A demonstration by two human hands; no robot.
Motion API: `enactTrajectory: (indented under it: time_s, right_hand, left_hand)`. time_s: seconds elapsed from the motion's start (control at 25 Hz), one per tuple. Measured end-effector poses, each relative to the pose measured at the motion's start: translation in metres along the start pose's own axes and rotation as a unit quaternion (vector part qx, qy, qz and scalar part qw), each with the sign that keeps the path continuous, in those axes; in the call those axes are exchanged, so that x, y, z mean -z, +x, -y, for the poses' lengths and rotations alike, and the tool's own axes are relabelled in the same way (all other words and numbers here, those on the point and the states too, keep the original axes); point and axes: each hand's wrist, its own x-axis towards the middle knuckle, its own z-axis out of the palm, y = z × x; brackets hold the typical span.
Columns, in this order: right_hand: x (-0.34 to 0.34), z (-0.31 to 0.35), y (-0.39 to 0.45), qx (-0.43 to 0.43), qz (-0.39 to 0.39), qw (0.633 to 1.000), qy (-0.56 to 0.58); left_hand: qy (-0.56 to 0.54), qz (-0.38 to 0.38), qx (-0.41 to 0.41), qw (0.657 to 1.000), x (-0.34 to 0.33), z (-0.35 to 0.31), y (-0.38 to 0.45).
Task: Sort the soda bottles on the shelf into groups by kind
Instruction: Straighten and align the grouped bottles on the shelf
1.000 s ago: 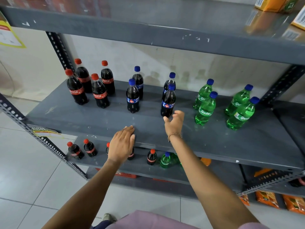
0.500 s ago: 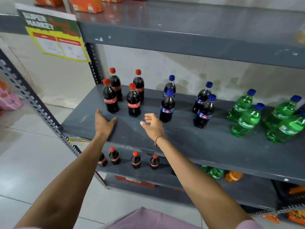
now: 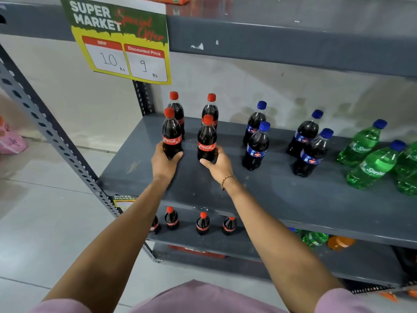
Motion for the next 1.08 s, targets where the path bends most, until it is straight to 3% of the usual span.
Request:
enactTrajectory:
  time_s: [0.44,0.52,0.6,0.64,0.72,0.8,0.92,1.08]
  right_hand:
    - [0.010,0.001,-0.008,-0.013,0.037,0.999,-0.009]
    - [0.013,-0.003,-0.016,-0.040,0.018,0.999,0.021]
    - [0.019,-0.010,-0.027,-0.093,-0.046,0.990,0.096]
    - [0.022,-0.014,-0.032,-0.125,-0.102,0.976,0.146]
    - [0.034,-0.022,-0.041,-0.160,-0.243,0.932,0.217]
    - [0.053,-0.026,-0.040,-0.165,-0.320,0.914,0.185]
    - [0.081,-0.026,-0.032,-0.126,-0.235,0.961,0.078]
    - [0.097,-0.026,-0.025,-0.065,-0.148,0.987,0.019]
  left_hand:
    - [-0.021,-0.006,0.012,1.000,0.004,-0.008,-0.007]
    - [-0.035,-0.060,0.049,0.996,0.003,-0.009,-0.014]
    - [-0.047,-0.114,0.070,0.990,-0.008,-0.014,-0.031]
    - [-0.059,-0.105,0.072,0.990,-0.017,-0.017,-0.041]
    - [-0.089,-0.034,0.059,0.994,-0.036,-0.025,-0.056]
    - [-0.098,0.054,0.035,0.993,-0.049,-0.035,-0.059]
    - [-0.092,0.110,0.009,0.990,-0.057,-0.041,-0.052]
    - [-0.077,0.087,-0.011,0.993,-0.060,-0.043,-0.047]
